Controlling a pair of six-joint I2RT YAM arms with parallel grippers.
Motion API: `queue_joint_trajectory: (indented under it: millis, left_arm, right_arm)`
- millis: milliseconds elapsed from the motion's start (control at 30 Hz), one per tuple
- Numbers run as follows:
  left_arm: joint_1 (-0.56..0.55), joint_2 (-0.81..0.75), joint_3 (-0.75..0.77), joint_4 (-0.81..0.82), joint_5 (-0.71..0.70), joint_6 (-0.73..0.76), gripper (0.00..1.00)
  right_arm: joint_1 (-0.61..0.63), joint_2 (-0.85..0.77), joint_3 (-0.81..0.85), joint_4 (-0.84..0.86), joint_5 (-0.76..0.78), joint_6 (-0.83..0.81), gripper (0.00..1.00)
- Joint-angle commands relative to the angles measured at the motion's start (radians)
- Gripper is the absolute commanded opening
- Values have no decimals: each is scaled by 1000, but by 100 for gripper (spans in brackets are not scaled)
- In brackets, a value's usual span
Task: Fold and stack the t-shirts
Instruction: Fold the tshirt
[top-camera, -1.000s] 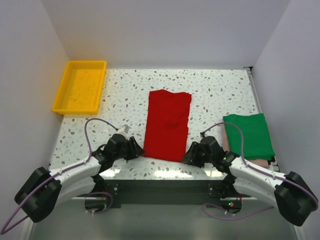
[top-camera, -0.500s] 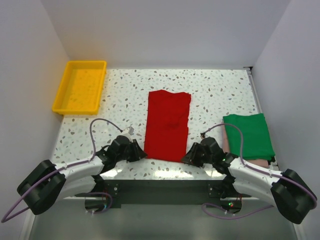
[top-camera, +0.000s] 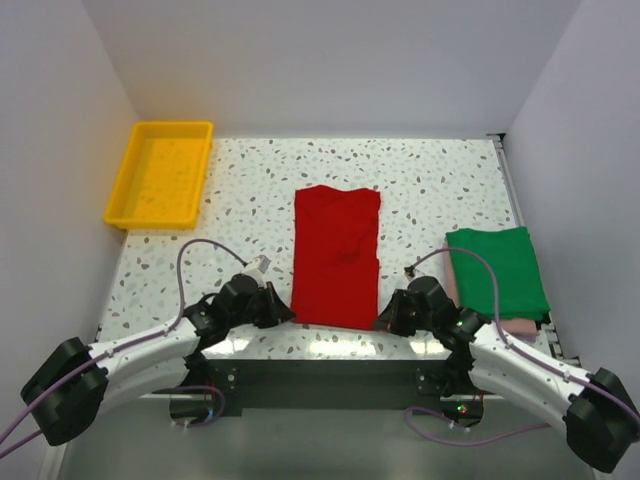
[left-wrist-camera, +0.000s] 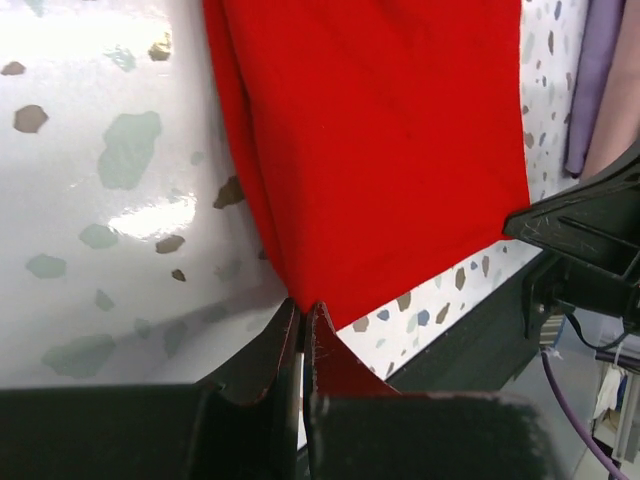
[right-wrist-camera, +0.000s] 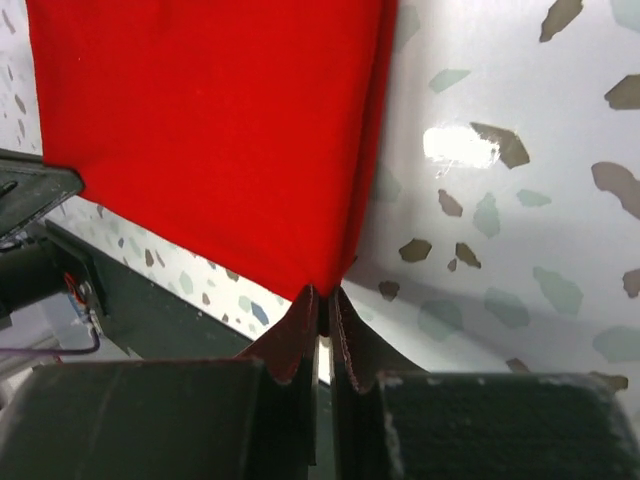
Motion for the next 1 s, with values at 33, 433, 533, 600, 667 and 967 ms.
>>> queue_joint_trajectory:
  millis: [33, 433, 533, 600, 667, 967]
  left_arm:
    - [-38, -66, 77, -115, 17, -8, 0]
    - [-56, -73, 287, -256, -59, 11, 0]
    - [-49, -1, 390, -290, -96, 44, 0]
    - [-41, 59, 461, -307, -107, 60, 0]
    - [-3, 104, 502, -310, -102, 85, 0]
    - [206, 404, 804, -307, 6, 183, 0]
  right_arm:
    - [4, -82, 66, -167, -43, -91, 0]
    - [4, -64, 325, -368, 87, -197, 0]
    - [1, 11, 415, -372, 138, -228, 0]
    - [-10, 57, 463, -365, 150, -246, 0]
    - [-37, 137, 535, -349, 150, -269, 0]
    - [-301, 491, 782, -236, -38, -370, 0]
